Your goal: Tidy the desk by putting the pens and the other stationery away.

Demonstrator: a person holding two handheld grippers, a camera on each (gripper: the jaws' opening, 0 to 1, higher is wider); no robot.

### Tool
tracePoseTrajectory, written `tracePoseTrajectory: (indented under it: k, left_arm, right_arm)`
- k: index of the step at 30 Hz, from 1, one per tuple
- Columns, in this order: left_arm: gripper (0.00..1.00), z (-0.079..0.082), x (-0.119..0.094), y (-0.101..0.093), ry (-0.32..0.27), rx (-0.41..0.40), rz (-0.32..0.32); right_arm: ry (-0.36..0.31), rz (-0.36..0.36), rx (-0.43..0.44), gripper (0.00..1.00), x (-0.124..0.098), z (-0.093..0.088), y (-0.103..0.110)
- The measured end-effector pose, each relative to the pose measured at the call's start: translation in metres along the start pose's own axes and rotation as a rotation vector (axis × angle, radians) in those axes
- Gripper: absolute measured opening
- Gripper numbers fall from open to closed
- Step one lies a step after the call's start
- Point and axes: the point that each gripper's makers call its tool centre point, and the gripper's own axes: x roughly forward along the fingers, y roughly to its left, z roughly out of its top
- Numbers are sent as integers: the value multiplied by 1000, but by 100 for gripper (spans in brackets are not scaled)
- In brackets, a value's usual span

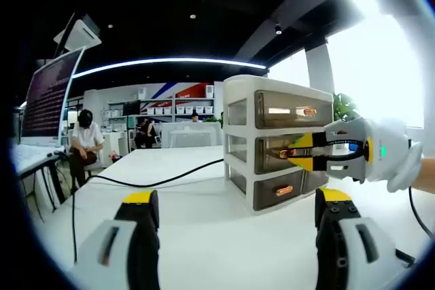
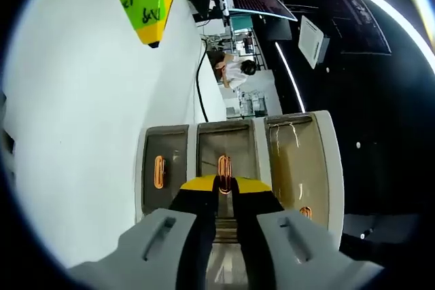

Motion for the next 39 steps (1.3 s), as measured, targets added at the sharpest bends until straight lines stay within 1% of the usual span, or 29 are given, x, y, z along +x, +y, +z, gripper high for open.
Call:
tracePoseTrajectory:
  k: [1, 3, 6, 8, 10, 12, 13, 14, 15, 16, 18, 21, 24, 30, 32, 33, 36, 38, 39]
  left_arm:
    - [93, 1, -1, 2, 2, 15, 17]
    - [95, 5, -2, 3, -15, 47, 21]
    - [96, 11, -3, 5, -35, 62, 34]
    - [96, 10, -3, 4, -26, 66, 31]
    - [96, 9, -2, 4, -25, 59, 26]
    - [96, 6, -2, 5, -7, 45, 28]
    - [96, 6, -2, 6, -6, 40, 28]
    - [96, 6, -2, 7, -7, 36, 27]
    - [96, 7, -3, 7, -9, 33, 28]
    - [96, 7, -3, 7, -9, 34, 29]
    - [96, 7, -3, 7, -11, 39, 30]
    - [96, 6, -3, 7, -10, 31, 25]
    - [96, 8, -4, 8, -13, 27, 25]
    - [96, 19, -9, 12, -48, -9, 29]
    - [96, 23, -11, 16, -62, -28, 43]
    - [96, 26, -13, 19, -78, -34, 51]
    - [96, 25, -13, 22, -79, -33, 72]
    - [96, 24, -12, 20, -79, -37, 62]
    - [96, 23, -12, 18, -73, -40, 57]
  right_arm:
    - [-3, -4, -14, 11, -1, -1, 1]
    - [-17, -8, -24, 11, -7, 1, 2]
    - [-24, -10, -47, 11, -12, 4, 3]
    - [-29, -8, -56, 11, -16, 5, 3]
    - [-34, -2, -53, 11, -21, 7, 3]
    - [-43, 11, -45, 11, -27, 10, 4]
    - [-33, 43, -23, 11, -30, 10, 5]
    - [-52, 51, 15, 11, -34, 13, 5]
    - [-64, 49, 16, 11, -37, 17, 3]
    - [-63, 44, -9, 11, -41, 19, 2]
    - [-64, 35, -29, 11, -47, 22, 1]
    - [-77, 48, -9, 11, -55, 27, 4]
    - [-83, 48, -13, 11, -62, 32, 10]
    - [-98, 39, -33, 11, -76, 39, 14]
    - [-108, 27, -26, 11, -80, 42, 12]
    - [-112, 24, -18, 11, -83, 44, 12]
    - [-114, 25, -19, 11, -88, 44, 13]
    - [-113, 27, -18, 11, -91, 41, 16]
    - [-113, 34, -1, 11, -92, 41, 18]
